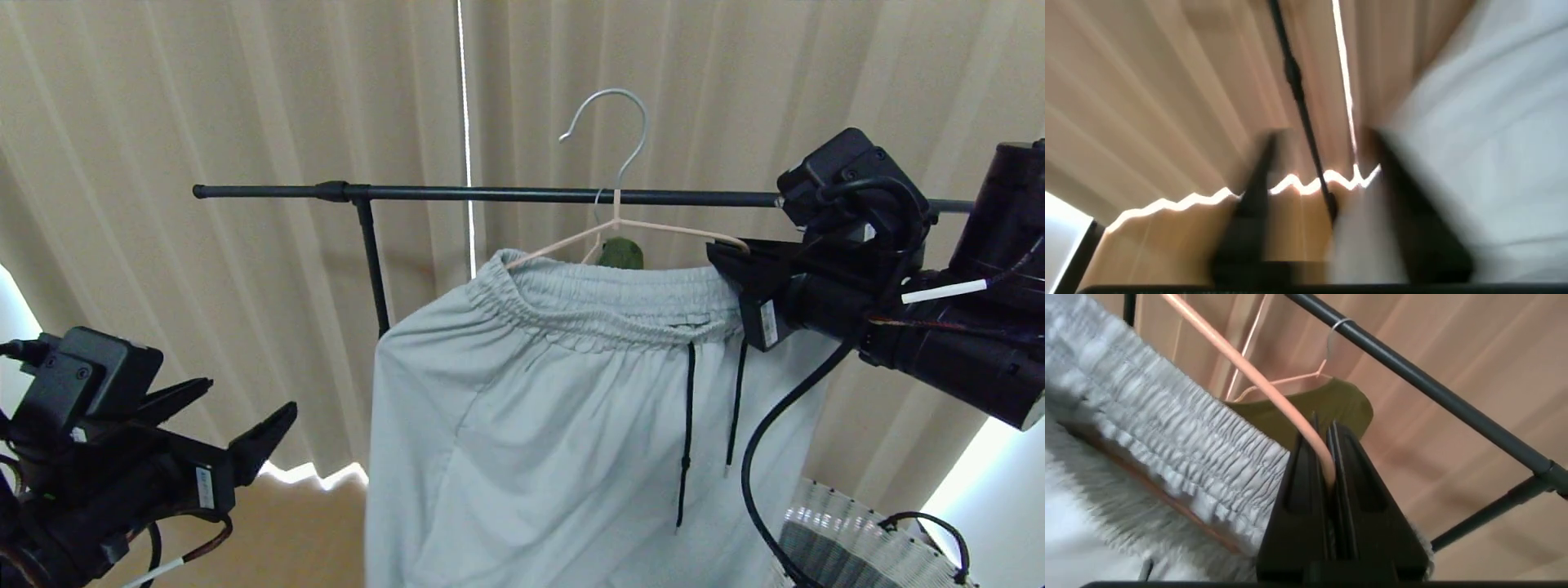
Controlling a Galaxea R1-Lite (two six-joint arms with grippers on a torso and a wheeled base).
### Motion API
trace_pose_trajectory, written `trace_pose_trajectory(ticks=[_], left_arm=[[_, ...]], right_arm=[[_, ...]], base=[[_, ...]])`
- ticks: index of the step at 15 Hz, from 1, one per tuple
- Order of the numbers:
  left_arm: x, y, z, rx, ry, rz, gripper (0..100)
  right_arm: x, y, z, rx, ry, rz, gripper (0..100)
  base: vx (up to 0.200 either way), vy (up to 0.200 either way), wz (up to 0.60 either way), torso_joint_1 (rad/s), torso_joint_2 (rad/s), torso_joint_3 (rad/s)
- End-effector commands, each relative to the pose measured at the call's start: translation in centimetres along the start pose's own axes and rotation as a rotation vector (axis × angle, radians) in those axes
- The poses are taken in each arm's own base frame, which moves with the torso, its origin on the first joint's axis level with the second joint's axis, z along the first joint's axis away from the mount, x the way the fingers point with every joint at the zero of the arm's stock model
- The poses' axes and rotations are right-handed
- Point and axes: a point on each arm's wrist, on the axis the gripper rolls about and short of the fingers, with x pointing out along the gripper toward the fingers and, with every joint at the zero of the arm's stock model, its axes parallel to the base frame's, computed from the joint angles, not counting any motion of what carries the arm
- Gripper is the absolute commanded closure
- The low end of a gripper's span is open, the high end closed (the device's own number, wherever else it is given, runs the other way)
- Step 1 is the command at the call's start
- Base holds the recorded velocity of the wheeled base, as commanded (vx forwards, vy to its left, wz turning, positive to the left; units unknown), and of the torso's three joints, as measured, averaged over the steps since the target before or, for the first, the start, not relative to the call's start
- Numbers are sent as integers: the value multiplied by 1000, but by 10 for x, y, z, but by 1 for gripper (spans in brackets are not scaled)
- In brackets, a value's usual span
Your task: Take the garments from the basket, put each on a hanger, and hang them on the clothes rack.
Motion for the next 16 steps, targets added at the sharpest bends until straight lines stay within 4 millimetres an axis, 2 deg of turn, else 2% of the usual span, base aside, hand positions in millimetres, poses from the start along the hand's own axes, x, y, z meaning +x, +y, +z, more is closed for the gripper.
trace_pose_trajectory(ticks=[1,4,6,8,10,12,13,14,16], left_arm=[[-5,-5,7,-7,-44,-36,0],[-12,-1,29,-39,-137,-29,0],[-19,3,36,-45,-142,-21,0],[-36,9,42,-65,-113,-24,0],[-61,16,44,-109,-71,-33,0],[-80,19,34,-164,-48,-29,0],[-89,20,21,-190,-54,-20,0],[-91,20,19,-193,-55,-19,0],[-113,20,-6,-206,-121,-16,0]], right_arm=[[-5,-1,-3,-2,14,-5,100],[-21,-14,-19,-13,89,-86,100],[-34,-20,-33,-18,151,-101,100],[-42,-29,-43,-17,200,-135,100],[-52,-37,-50,-13,252,-159,100],[-64,-42,-57,-9,298,-184,100],[-71,-47,-62,-6,328,-207,100],[-72,-48,-63,-3,333,-210,100],[-91,-62,-74,17,424,-292,100]], base=[[0,0,0,0,0,0],[0,0,0,0,0,0],[0,0,0,0,0,0],[0,0,0,0,0,0],[0,0,0,0,0,0],[0,0,0,0,0,0],[0,0,0,0,0,0],[0,0,0,0,0,0],[0,0,0,0,0,0]])
